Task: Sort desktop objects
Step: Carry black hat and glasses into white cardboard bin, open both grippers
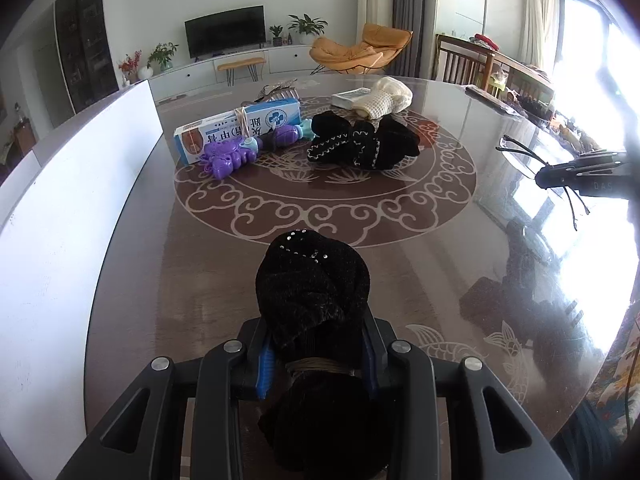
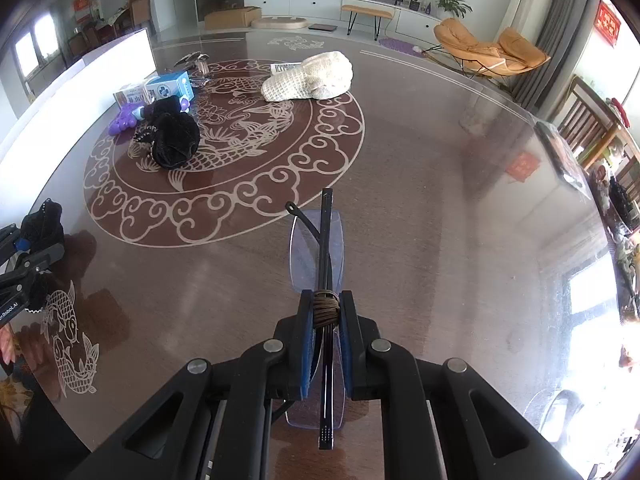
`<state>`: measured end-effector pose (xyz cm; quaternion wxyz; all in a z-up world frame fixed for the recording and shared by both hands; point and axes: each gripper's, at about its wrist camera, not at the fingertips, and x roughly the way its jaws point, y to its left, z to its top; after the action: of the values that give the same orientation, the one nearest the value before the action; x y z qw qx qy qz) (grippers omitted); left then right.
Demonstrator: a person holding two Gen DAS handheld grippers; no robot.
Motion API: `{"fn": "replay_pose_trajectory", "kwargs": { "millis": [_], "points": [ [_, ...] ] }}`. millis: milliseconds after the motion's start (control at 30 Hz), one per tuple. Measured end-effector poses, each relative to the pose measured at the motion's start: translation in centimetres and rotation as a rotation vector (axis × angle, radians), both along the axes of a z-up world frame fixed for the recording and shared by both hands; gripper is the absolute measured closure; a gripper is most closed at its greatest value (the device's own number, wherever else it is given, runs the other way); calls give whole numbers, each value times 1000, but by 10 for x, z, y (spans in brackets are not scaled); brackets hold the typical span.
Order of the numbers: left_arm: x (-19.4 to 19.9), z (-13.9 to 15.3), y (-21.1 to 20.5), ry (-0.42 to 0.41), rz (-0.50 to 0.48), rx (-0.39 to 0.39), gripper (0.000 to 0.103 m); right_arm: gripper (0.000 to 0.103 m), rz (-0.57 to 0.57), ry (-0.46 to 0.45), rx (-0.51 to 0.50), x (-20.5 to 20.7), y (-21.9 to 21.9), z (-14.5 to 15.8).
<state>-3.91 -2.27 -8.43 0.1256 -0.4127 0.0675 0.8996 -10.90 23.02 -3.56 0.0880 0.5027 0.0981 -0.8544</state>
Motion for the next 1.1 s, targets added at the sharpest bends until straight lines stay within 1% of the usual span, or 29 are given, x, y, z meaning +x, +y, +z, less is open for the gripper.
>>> {"fn": "replay_pose_trajectory", "kwargs": {
  "millis": [133, 300, 500, 667, 767, 833, 900, 1000, 1100],
  "points": [
    [7, 13, -3, 32, -2, 5, 69, 90, 8, 12, -13, 3, -6, 16],
    [15, 35, -13, 74, 11, 17, 69, 90, 42, 33, -64, 7, -30, 33],
    [24, 64, -34, 117, 36, 52, 69, 90, 149, 52, -112, 13, -89, 48],
    [32, 90, -69, 149, 85, 111, 69, 90, 251, 67, -166, 15, -150, 62],
    [34, 110, -107, 169, 137, 147, 69, 90, 312, 80, -193, 14, -190, 74],
    [34, 122, -143, 178, 194, 175, 69, 90, 354, 93, -212, 10, -219, 85],
    [32, 127, -181, 185, 267, 164, 69, 90, 394, 108, -242, 6, -250, 99],
    [26, 125, -241, 164, 388, 148, 69, 90, 468, 118, -296, 3, -303, 121],
    [16, 109, -292, 107, 488, 127, 69, 90, 543, 113, -332, 2, -360, 132]
  ]
}}
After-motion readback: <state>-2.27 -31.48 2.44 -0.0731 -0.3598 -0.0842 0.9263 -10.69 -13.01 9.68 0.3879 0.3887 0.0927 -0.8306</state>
